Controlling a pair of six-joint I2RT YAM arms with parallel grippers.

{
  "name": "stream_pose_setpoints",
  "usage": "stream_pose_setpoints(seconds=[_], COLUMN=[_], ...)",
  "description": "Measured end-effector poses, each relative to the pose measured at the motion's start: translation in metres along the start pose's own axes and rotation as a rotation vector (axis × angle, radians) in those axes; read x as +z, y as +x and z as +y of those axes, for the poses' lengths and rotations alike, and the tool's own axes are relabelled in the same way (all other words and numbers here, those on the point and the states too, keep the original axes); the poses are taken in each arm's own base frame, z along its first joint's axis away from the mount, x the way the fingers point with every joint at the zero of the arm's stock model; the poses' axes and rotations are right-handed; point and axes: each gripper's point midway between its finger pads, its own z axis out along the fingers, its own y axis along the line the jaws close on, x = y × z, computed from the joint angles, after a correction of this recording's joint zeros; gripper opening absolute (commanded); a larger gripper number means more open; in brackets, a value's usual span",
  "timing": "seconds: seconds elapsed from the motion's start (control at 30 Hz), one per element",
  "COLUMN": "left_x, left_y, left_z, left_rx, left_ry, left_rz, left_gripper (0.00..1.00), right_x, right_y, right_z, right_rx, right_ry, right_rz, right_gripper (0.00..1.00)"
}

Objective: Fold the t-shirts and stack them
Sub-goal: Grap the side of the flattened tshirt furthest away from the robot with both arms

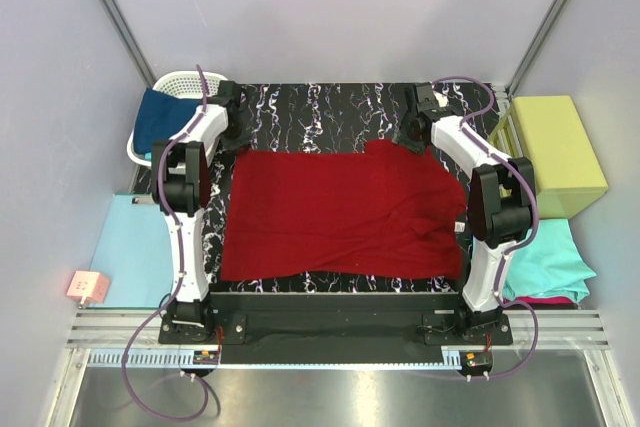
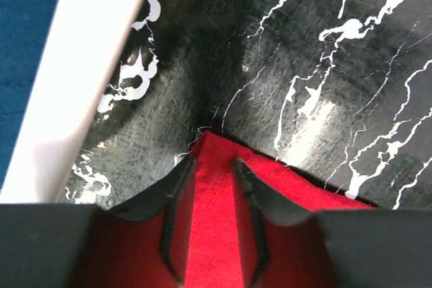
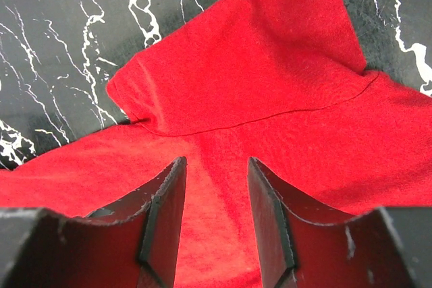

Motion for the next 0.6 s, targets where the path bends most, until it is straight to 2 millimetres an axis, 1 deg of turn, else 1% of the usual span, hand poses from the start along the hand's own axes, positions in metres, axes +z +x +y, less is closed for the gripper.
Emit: stream_pose_setpoints(seconds=[0.07, 0.1, 0.3, 0.43, 0.6], left_x=[0.001, 0.001, 0.001, -0.001, -0.006], left_y=[0.001, 0.001, 0.001, 0.003, 0.011], left_z=[0.001, 0.001, 0.002, 0.003, 0.006], left_rx=[0.0, 0.001, -0.002, -0.005, 0.0], left_ry=[-0.002, -0.002, 0.003, 0.007, 0.005], left_rz=[0.003, 0.003, -0.007, -0.013, -0.002], left_gripper=[0.19, 0.14, 0.01, 0.0, 0.02], right_x=[0.002, 0.002, 0.003, 0.003, 0.003], right_y=[0.001, 0.001, 0.002, 0.002, 0.003], right_z=[-0.001, -0.001, -0.001, -0.001, -0.002], right_rx=[-0.001, -0.001, -0.001, -0.001, -0.002], right_ry=[0.003, 0.003, 0.005, 0.005, 0.012], right_rz=[0.003, 0.004, 0.006, 0.006, 0.007], right_gripper=[0.49, 0.49, 0.48, 0.48, 0.53])
